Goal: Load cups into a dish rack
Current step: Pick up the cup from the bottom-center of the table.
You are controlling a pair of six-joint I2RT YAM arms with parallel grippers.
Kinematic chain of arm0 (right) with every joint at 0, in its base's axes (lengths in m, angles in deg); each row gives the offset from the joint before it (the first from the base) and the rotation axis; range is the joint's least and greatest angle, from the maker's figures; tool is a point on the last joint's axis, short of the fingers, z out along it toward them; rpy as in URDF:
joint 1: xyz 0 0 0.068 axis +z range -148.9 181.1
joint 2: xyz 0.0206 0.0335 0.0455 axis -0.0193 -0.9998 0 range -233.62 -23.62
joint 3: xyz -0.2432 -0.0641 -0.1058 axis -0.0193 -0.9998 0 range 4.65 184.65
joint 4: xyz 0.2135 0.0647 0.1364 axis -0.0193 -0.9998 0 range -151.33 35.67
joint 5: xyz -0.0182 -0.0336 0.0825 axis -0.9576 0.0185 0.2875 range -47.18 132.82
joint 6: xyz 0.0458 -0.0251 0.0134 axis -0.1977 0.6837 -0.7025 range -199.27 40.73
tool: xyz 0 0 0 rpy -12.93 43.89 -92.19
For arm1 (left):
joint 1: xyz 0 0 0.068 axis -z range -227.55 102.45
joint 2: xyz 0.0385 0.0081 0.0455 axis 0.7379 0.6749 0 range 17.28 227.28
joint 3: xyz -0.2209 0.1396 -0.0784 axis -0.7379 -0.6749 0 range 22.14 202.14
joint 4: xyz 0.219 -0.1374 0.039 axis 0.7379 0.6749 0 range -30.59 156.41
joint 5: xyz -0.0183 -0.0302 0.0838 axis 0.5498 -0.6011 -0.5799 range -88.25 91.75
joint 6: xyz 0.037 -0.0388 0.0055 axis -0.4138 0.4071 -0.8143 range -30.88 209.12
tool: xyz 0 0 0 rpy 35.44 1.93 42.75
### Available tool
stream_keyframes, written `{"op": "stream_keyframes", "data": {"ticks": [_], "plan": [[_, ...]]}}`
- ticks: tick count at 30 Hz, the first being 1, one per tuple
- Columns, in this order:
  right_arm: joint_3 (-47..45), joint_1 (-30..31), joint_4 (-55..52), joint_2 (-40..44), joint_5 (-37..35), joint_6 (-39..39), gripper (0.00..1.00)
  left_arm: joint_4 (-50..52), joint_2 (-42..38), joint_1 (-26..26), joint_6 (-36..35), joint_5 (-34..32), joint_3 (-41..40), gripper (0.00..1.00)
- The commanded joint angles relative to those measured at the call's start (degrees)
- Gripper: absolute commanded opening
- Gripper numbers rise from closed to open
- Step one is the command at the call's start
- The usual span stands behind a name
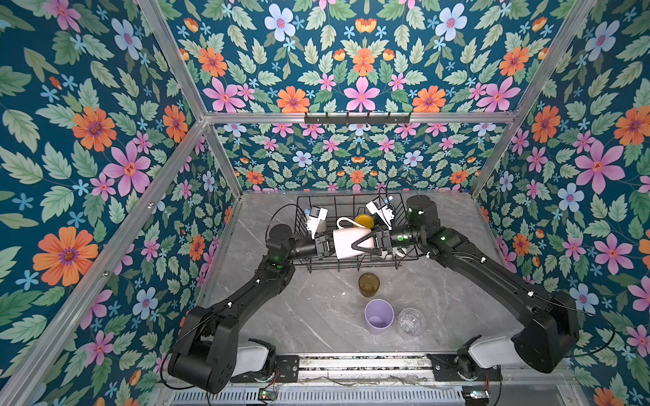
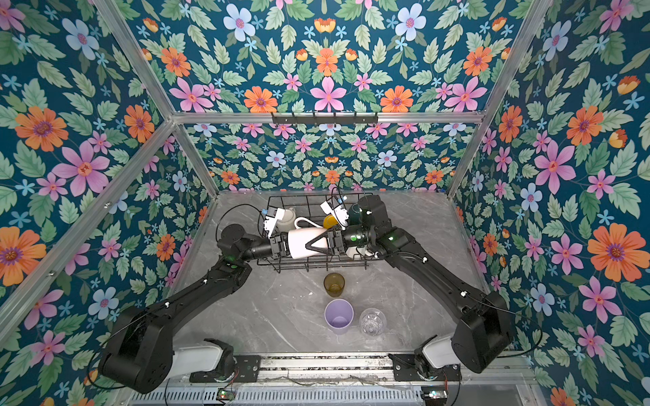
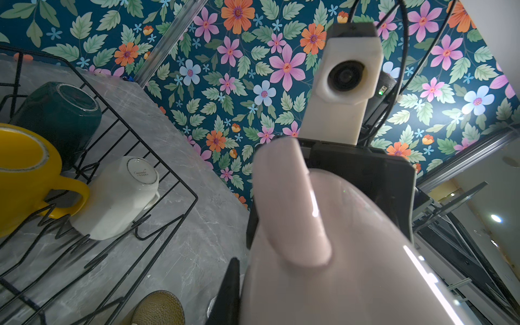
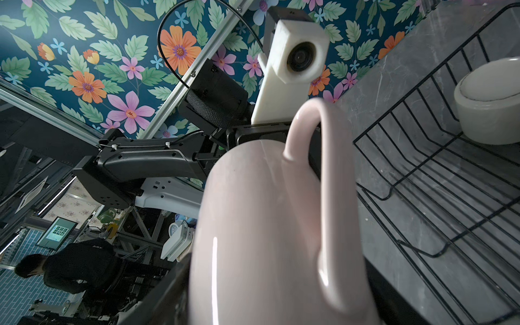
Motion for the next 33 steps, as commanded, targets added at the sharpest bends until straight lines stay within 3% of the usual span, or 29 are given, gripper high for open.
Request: {"op": "stream_keyframes", "data": {"ticks": [1,8,14,18,23,27,33], "plan": [[0.3,0.1,-0.2,-0.5,-3.7,0.6,0.71,-3.9,0.0,0.1,0.5,0.2,0.9,0.13],[0.5,0.1,-0.2,-0.9,-3.4,0.7,0.62,-3.3,0.1,0.1,0.4,0.4,1.3,0.18],[0.5,0.1,-0.1,-0.9,-4.1,0.7,0.59,-2.7,0.2,0.1,0.2,0.3,1.5,0.34],[0.3,0.1,0.5,-0.9,-4.7,0.2,0.56,-2.3,0.1,0.1,0.2,0.2,1.6,0.35],[0.2,0.1,0.9,-1.0,-5.3,-0.4,0.53,-2.2,0.0,0.0,0.3,0.1,1.5,0.24],[0.1,0.1,1.2,-0.9,-5.5,-0.7,0.51,-1.9,0.0,-0.1,0.2,0.1,1.5,0.23],[0.0,-0.4,1.3,-0.9,-5.5,-1.1,0.49,-1.5,-0.1,-0.4,0.1,0.2,1.5,0.32]]}}
